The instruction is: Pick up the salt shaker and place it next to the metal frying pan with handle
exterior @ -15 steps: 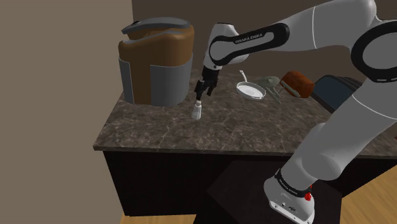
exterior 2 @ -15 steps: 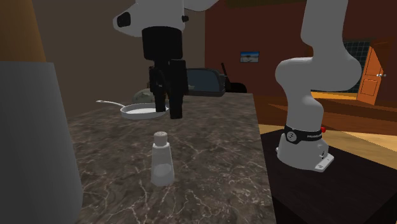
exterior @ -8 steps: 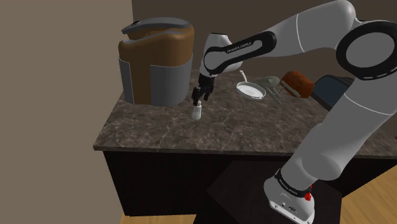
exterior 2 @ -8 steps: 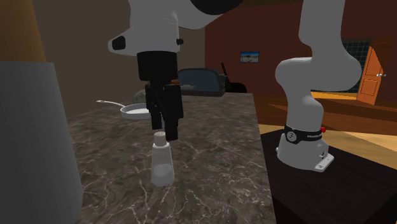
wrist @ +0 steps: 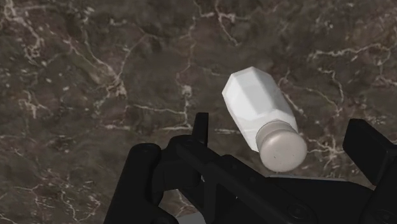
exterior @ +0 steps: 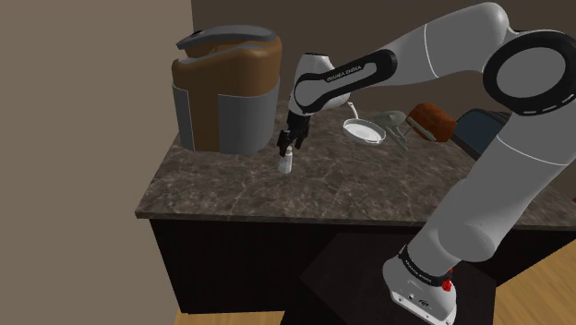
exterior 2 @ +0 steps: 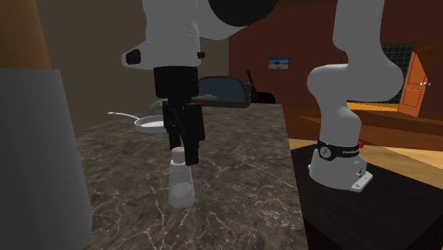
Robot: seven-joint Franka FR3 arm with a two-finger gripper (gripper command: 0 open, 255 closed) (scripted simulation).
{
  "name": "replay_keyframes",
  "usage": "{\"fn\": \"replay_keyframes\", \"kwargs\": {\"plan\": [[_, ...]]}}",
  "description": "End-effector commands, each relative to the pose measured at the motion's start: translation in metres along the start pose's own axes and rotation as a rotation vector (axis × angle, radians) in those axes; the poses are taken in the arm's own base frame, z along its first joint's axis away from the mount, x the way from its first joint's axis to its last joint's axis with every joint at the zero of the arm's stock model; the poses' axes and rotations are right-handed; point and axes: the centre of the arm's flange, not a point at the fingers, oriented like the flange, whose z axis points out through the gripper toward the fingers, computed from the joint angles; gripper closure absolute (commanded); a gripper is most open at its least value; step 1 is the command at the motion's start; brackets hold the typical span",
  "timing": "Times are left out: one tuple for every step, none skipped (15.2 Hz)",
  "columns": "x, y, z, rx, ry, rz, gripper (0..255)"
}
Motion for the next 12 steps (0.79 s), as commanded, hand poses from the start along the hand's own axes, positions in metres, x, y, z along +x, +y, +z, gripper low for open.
{"fn": "replay_keyframes", "kwargs": {"plan": [[0.0000,0.0000,0.0000,0.000,0.000,0.000,0],[0.0000,0.0000,0.0000,0.000,0.000,0.000,255],[0.0000,0.0000,0.0000,0.000,0.000,0.000,255],[0.0000,0.0000,0.0000,0.000,0.000,0.000,255],[0.0000,0.0000,0.0000,0.000,0.000,0.000,255],[0.0000,0.0000,-0.0001,0.000,0.000,0.000,255],[0.0001,0.0000,-0.0001,0.000,0.000,0.000,255],[0.0001,0.0000,-0.0001,0.000,0.000,0.000,255],[0.0001,0.0000,-0.0001,0.000,0.000,0.000,255],[0.0001,0.0000,-0.0001,0.000,0.000,0.000,255],[0.0000,0.0000,0.0000,0.000,0.000,0.000,255],[0.0000,-0.0005,-0.0053,0.000,0.000,0.000,255]]}}
